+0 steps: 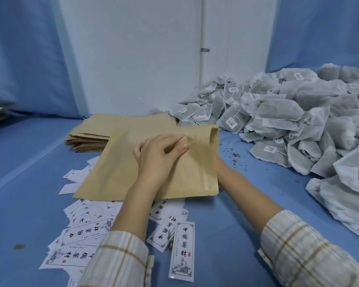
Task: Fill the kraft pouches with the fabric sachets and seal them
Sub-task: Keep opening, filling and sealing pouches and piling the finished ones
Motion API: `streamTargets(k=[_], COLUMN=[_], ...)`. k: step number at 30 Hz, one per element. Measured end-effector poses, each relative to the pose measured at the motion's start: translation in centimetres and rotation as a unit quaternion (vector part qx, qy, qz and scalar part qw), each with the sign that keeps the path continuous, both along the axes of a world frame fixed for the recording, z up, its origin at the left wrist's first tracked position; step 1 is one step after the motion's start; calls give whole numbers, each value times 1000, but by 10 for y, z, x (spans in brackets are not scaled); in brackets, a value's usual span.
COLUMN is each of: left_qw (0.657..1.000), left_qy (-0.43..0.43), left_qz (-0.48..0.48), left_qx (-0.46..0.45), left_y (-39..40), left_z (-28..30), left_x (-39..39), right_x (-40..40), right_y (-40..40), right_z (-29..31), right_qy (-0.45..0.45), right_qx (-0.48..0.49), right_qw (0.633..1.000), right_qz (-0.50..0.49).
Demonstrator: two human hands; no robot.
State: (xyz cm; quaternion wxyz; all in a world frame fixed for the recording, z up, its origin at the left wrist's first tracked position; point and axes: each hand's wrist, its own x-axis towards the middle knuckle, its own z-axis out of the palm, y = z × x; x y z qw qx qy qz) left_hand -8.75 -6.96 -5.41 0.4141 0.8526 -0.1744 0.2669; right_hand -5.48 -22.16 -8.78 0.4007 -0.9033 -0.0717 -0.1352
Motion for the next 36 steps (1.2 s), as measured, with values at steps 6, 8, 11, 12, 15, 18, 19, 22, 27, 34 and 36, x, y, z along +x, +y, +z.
streamTargets(k=[6,8,11,12,15,18,19,22,27,34,36], left_qw=[993,996,995,994,991,992,992,991,990,991,993], left_qy=[61,54,61,69,86,81,80,83,85,92,86], left_qz=[-63,-56,-72,-82,-103,-97,-95,-100,-107,-93,-73], left_qx=[-74,-49,-27,-27,-16,6,7,-7,-23,-24,-24], left_y=[-44,-66,-98,-108,-134,-151,-155,-162,-167,-164,-163], left_z=[6,8,8,7,3,2,2,1,1,-5,-5], left_x=[-8,-10,-15,-17,-24,-28,-29,-29,-29,-27,-26], right_x=[-58,-71,-92,-98,-114,-122,-124,-132,-145,-139,-133], right_y=[-56,-77,-109,-118,-144,-174,-185,-226,-267,-247,-231], right_z=[31,33,40,41,43,43,45,50,49,53,51], right_qy=[-119,-110,-100,-99,-116,-139,-131,-42,109,-109,-160], right_qx=[-70,-121,-187,-201,-252,-308,-325,-346,-182,38,102], right_qw=[989,983,970,967,954,930,919,880,917,934,915], right_qz=[-44,-79,-118,-119,-111,-147,-180,-321,-337,-338,-355])
